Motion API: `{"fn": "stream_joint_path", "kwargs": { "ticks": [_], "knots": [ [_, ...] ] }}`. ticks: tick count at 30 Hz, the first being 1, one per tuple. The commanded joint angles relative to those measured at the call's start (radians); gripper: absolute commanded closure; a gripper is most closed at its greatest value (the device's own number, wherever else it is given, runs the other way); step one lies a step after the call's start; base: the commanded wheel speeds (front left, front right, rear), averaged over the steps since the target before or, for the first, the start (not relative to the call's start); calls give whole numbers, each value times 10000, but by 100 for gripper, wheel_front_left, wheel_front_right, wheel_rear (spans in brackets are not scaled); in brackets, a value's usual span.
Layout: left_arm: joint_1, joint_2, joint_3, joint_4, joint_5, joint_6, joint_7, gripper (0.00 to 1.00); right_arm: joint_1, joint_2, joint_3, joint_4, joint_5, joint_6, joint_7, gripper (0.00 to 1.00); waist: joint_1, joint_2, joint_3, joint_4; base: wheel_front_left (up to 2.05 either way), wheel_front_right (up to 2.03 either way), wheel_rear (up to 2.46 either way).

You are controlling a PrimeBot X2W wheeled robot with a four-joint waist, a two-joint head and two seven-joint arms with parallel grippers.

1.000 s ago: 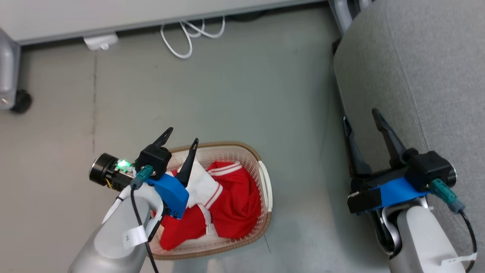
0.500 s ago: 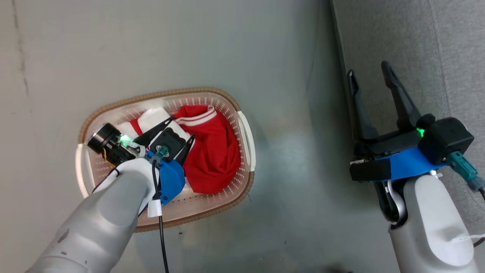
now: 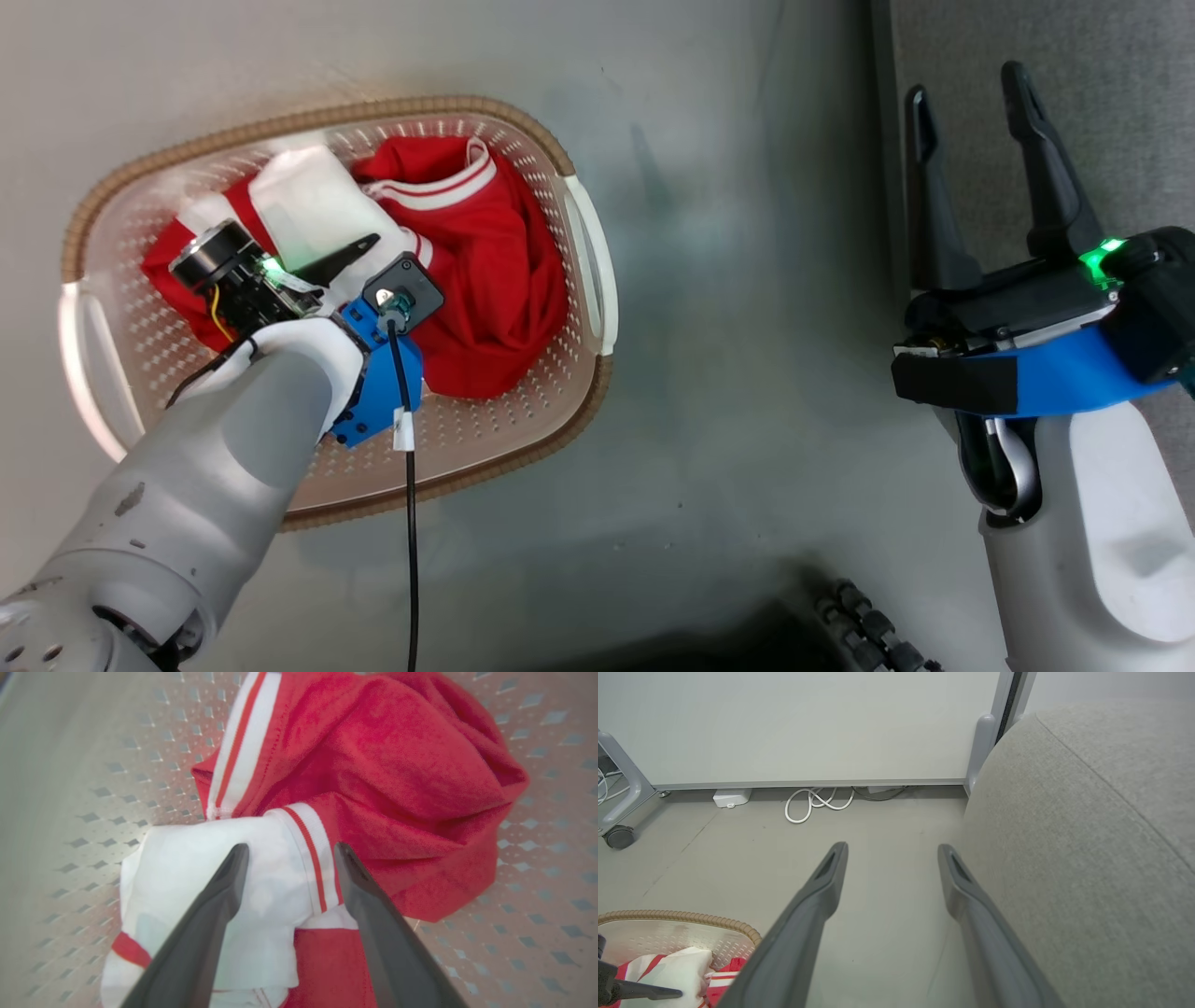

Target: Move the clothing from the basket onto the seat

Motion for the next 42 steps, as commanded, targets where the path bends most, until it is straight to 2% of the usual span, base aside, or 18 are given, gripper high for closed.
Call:
{"fn": "stream_joint_path", "kwargs": {
  "ticks": [1,10,18,19,20,21,29,42],
  "knots": [
    [-218,72,-118,57,-106,-7,107,0,-165,-21,-29,-159,74,1,-40,0,-2,0,487,-163,0,0,0],
    [-924,330,-534,366,-704,-7,849,0,64,-20,-19,-1173,190,1,-42,0,-2,0,1506,-377,0,0,0],
    [-1011,86,-695,342,-1272,-7,1107,0,458,-20,-119,-1619,173,1,-40,0,-2,0,1632,-342,1,1,1],
    [-979,63,-718,315,-1327,-7,1187,13,472,-20,-108,-1628,156,1,-40,0,-2,0,1634,-336,0,0,0],
    [-976,53,-751,251,-1309,-7,1173,72,468,-20,-94,-1628,162,1,-40,0,-2,0,1634,-335,0,0,0],
    [-990,40,-773,175,-1316,-7,1111,100,449,-20,-81,-1615,181,1,-40,0,-2,0,1632,-336,0,0,0],
    [-1028,7,-900,-134,-1482,-7,973,100,184,-20,-33,-1443,229,1,-40,0,-2,0,1472,-328,0,0,0],
    [-449,-524,-912,-565,-2377,-8,-778,100,222,-21,-160,-822,-231,1,-40,0,-2,0,-27,477,0,0,0]
  ]
}}
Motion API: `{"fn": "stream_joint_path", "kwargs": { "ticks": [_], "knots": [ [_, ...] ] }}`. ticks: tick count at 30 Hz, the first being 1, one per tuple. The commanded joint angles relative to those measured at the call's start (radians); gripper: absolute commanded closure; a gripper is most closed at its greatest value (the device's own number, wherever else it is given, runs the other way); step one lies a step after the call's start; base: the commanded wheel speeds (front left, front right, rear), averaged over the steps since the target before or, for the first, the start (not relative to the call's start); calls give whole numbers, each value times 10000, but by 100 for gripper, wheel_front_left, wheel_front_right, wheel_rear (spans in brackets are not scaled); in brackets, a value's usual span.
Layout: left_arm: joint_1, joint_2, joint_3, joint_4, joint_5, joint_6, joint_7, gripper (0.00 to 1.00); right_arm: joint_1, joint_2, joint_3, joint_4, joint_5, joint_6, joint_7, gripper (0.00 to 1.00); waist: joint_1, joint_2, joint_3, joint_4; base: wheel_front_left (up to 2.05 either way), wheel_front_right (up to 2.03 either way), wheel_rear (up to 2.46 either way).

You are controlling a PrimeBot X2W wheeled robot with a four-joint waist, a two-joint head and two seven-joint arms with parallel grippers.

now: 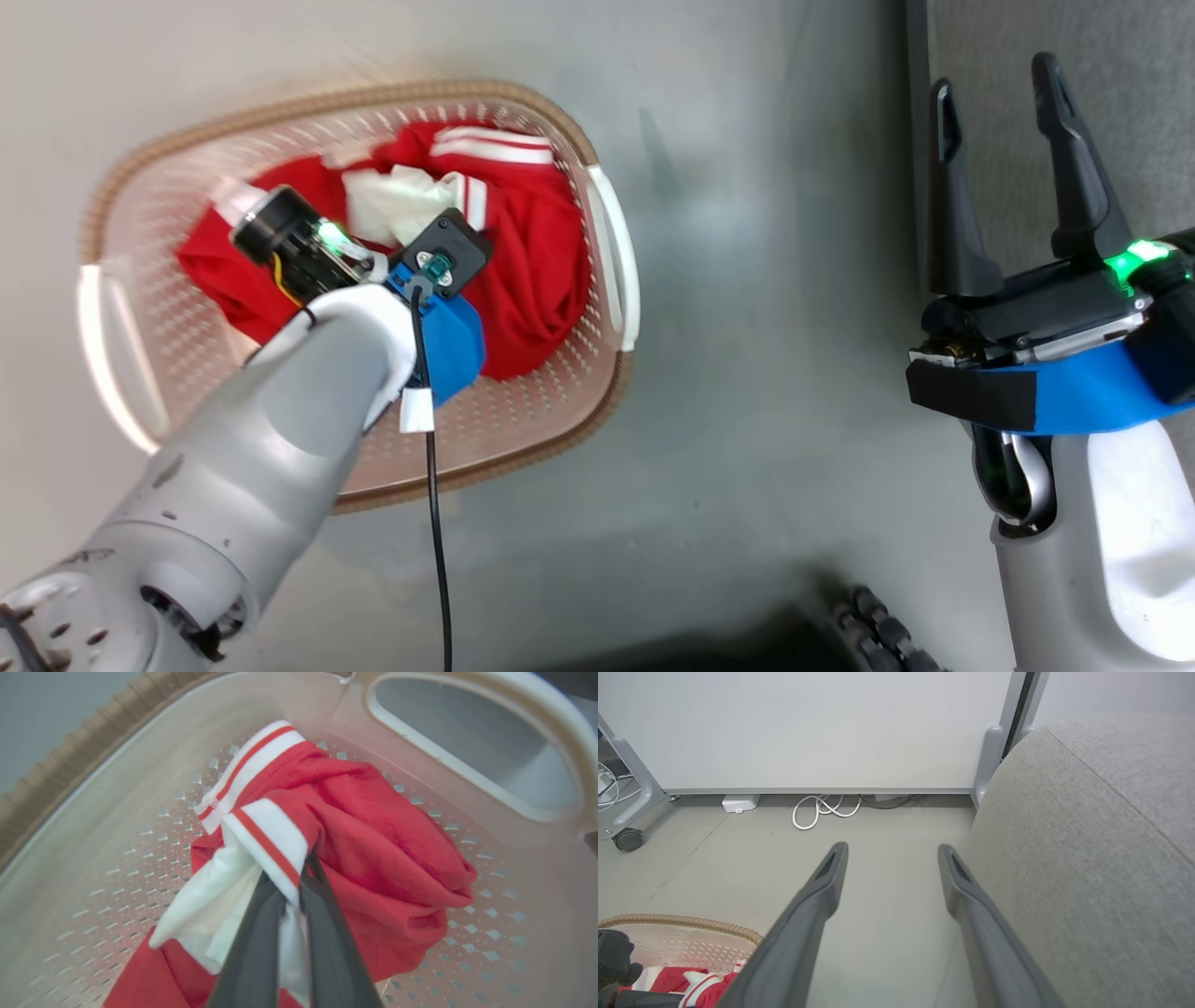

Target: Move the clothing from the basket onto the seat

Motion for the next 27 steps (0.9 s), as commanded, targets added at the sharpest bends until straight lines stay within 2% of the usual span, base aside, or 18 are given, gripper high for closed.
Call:
{"fn": "stream_joint_path", "kwargs": {
  "ticks": [1,6,16,27],
  "knots": [
    [173,-78,40,-116,-174,-8,-158,100,-2,-23,-38,100,-76,1,-39,0,0,0,-556,316,0,0,0],
    [315,-149,370,-669,-349,-8,-297,100,242,-23,-100,380,-297,1,-39,0,0,0,-1422,710,0,0,0],
    [1638,223,2165,-2925,170,351,-299,100,809,-23,-89,919,-553,1,-38,0,0,0,-3380,1238,0,0,0],
    [2895,385,3746,-4182,978,374,-303,100,1540,-24,203,1483,-428,1,-38,0,0,0,-5457,1348,0,0,0]
  ]
}}
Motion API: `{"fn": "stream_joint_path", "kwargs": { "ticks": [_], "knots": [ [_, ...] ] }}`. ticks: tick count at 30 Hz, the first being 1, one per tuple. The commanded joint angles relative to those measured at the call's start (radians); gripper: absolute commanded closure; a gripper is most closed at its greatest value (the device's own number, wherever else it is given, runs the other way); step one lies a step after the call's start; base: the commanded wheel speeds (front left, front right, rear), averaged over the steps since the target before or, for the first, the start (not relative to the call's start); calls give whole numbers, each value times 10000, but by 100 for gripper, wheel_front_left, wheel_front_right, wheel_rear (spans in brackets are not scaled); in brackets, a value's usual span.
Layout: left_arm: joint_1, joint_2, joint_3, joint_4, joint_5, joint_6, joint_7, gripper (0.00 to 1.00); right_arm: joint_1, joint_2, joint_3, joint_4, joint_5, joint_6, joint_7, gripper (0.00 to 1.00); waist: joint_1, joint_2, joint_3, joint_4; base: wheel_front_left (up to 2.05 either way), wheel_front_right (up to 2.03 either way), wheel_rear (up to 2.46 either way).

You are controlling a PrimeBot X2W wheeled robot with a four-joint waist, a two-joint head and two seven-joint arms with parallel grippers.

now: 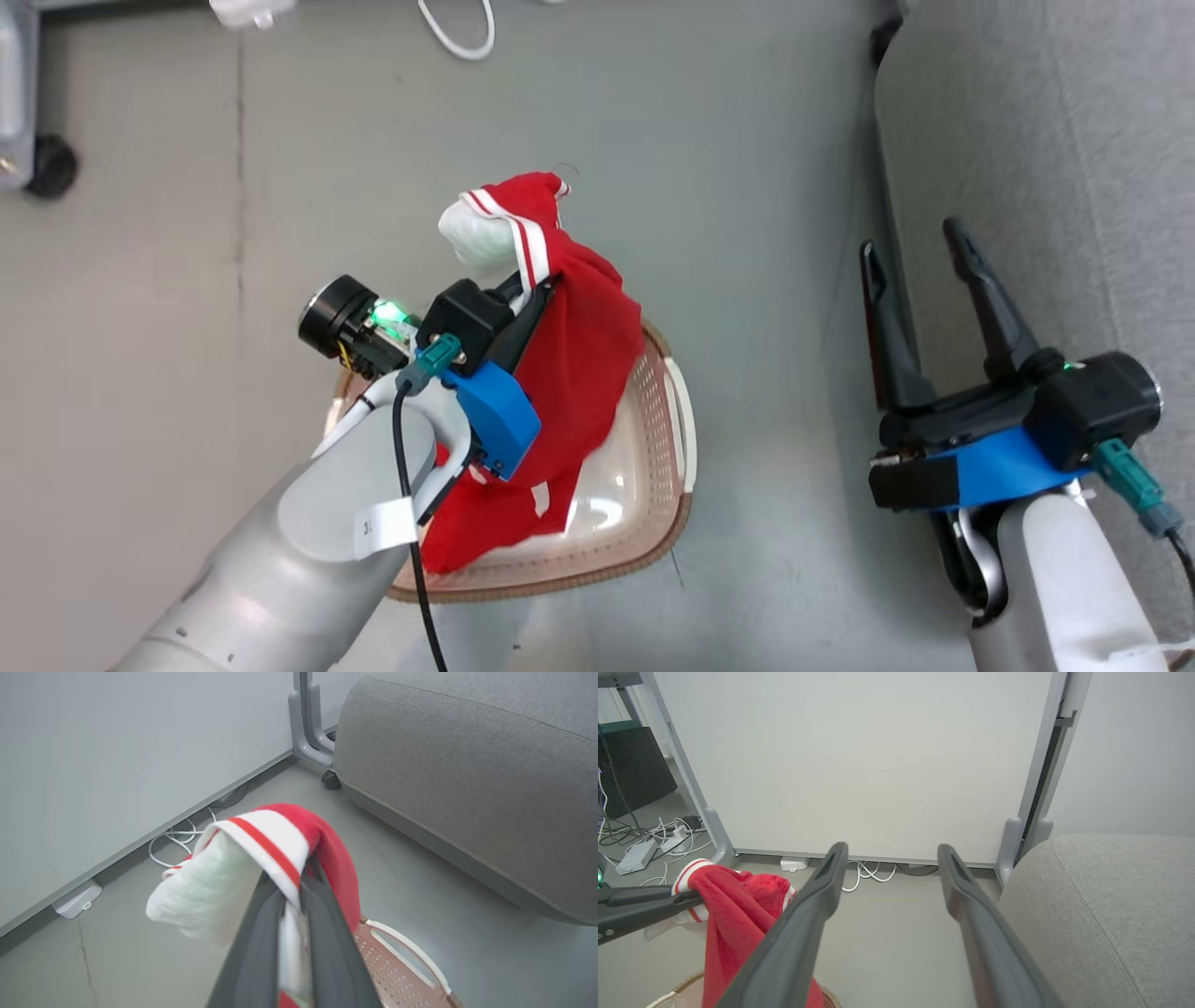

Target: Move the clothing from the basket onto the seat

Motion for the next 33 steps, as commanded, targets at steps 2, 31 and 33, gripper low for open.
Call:
{"fn": "stream_joint_path", "kwargs": {
  "ticks": [2,31,33],
  "knots": [
    [332,-7,286,-199,207,-20,-50,100,365,-28,97,160,99,1,-38,0,2,0,-1110,61,0,0,0],
    [999,-114,609,-1364,780,-218,53,100,2589,-27,309,923,415,1,-38,0,2,0,-4413,507,0,0,0],
    [1042,-106,584,-1423,761,-200,95,100,2608,-28,352,897,411,1,-38,0,2,0,-4470,521,0,0,0]
  ]
}}
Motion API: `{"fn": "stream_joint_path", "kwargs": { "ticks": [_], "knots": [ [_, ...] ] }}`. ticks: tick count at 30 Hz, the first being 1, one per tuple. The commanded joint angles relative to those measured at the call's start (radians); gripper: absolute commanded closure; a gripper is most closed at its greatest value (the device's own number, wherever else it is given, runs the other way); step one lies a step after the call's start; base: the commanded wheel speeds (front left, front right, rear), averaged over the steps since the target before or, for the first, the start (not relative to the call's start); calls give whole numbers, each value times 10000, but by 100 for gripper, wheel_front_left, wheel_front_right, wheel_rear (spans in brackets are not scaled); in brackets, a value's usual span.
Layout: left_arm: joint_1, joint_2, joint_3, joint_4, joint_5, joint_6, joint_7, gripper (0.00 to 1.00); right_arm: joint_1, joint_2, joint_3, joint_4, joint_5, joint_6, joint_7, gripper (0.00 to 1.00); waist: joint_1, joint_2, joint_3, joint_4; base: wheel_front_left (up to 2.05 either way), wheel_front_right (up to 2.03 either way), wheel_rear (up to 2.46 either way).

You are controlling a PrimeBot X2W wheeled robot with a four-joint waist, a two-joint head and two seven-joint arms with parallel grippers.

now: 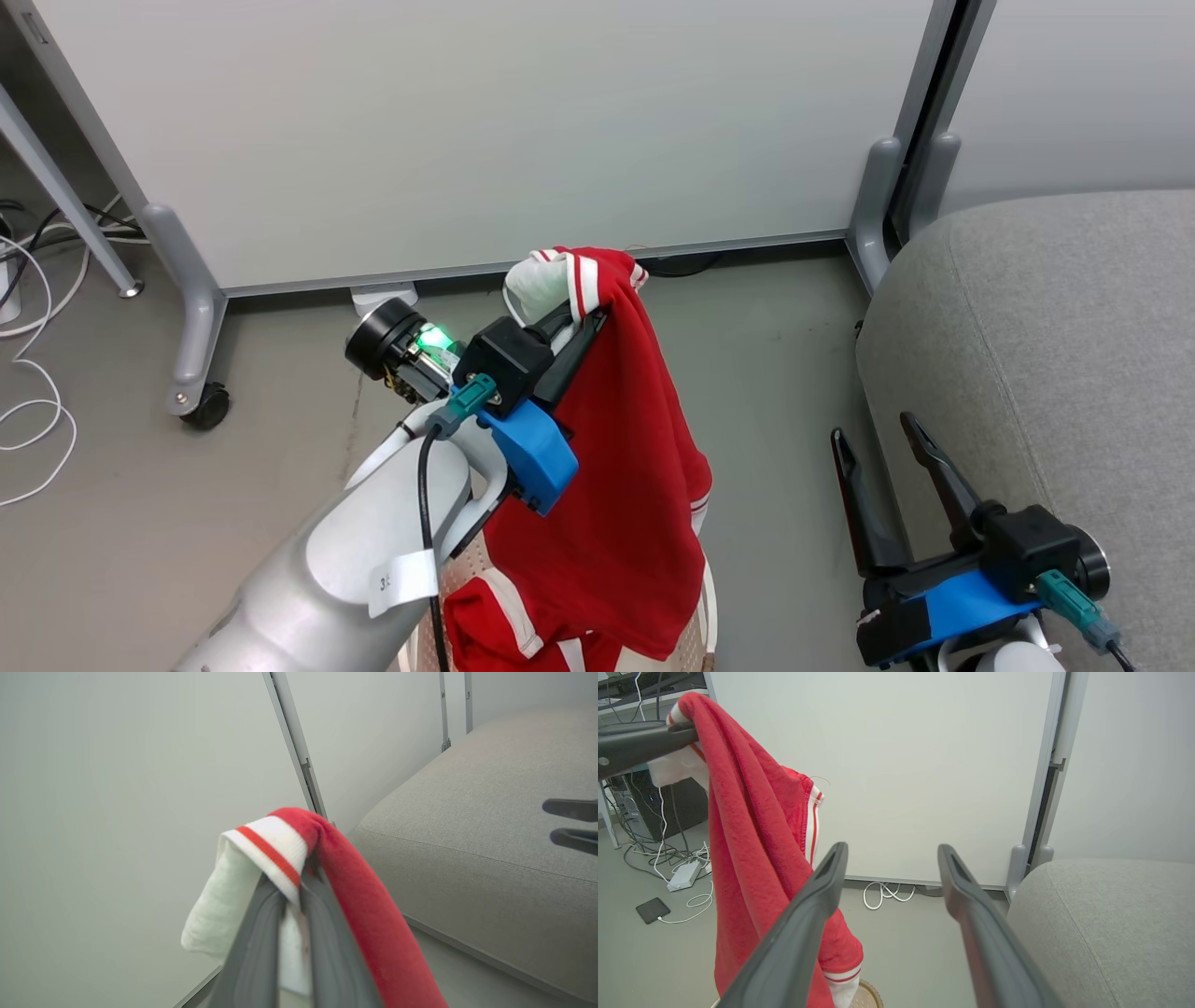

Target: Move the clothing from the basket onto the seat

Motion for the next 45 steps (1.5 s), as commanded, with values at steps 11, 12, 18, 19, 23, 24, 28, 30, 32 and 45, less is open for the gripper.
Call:
{"fn": "stream_joint_path", "kwargs": {
  "ticks": [11,12,18,19,23,24,28,30,32,45],
  "knots": [
    [-29,25,-147,-429,-35,99,121,100,-405,-27,616,-11,-259,1,-38,0,2,-1,11,225,0,0,0],
    [-66,15,-166,-464,-17,96,128,100,-501,-27,758,25,-284,1,-40,0,2,-1,36,257,0,0,0],
    [-271,-61,-288,-613,2,90,185,100,-1292,-27,1767,461,-564,1,-40,0,2,-1,184,436,0,0,0],
    [-307,-89,-311,-644,18,89,180,100,-1450,-28,1929,585,-623,1,-38,0,2,-1,208,471,0,0,0],
    [-417,-228,-455,-736,75,73,183,100,-2123,-74,2484,1170,-710,1,-40,0,2,-1,306,631,0,0,0],
    [-454,-262,-484,-767,98,66,177,100,-2262,-71,2549,1337,-697,1,-38,0,2,-1,324,680,0,0,0],
    [-526,-398,-641,-864,131,48,178,100,-2851,-68,2792,2054,-691,1,-37,0,2,-1,406,875,0,0,0],
    [-525,-461,-714,-924,143,42,172,100,-3067,-60,2836,2400,-736,1,-38,0,2,-1,443,962,0,0,0],
    [-544,-528,-767,-994,145,36,165,100,-3284,-52,2873,2753,-784,1,-38,0,2,-1,480,1050,0,0,0],
    [-527,-526,-867,-1194,16,103,104,100,-3781,-19,2886,3700,-471,1,-38,100,2,-1,558,1219,0,0,0]
  ]
}}
